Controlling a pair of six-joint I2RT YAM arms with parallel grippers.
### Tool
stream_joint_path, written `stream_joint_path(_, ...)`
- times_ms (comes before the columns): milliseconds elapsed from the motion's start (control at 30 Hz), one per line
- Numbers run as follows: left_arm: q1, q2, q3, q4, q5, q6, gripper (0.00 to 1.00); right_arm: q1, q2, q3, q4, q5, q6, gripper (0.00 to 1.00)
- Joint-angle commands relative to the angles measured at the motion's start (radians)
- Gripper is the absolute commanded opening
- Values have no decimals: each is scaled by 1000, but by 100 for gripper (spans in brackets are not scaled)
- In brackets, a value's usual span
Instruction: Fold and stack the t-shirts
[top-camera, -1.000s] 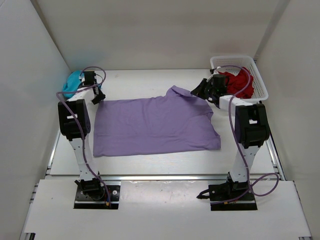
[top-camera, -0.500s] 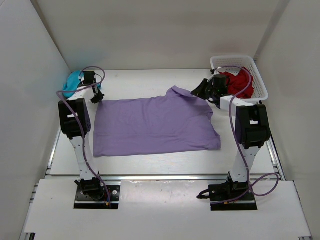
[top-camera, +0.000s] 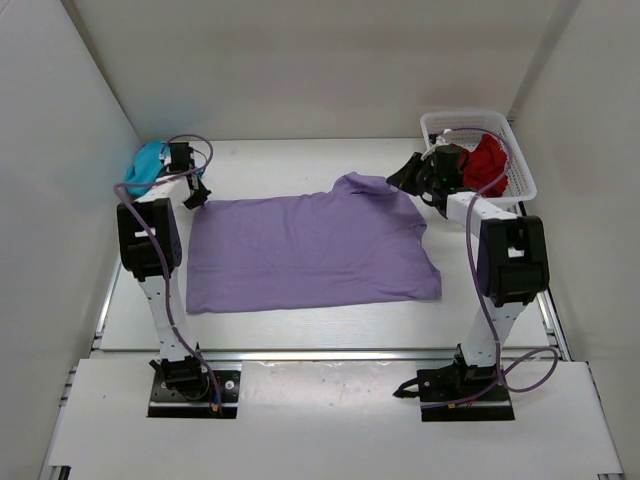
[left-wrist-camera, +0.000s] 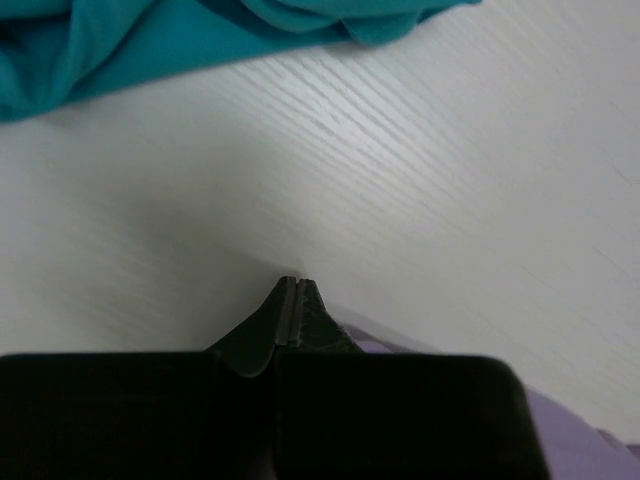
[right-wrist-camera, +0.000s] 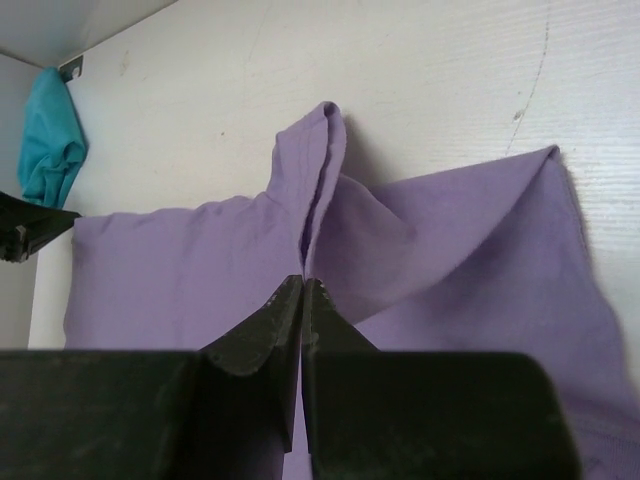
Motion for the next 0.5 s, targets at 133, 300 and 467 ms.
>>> stream_joint_path(133, -3, -236, -146, 44, -15, 10, 0, -18, -258, -167, 41, 22, 35, 0)
stream_joint_path(300, 9, -374, -270, 73, -2, 7, 0, -3, -388, -299, 33, 73, 53, 0)
stream_joint_path(467, 44, -441, -365, 78, 28, 12, 0, 12, -509, -451, 9, 116, 73, 0)
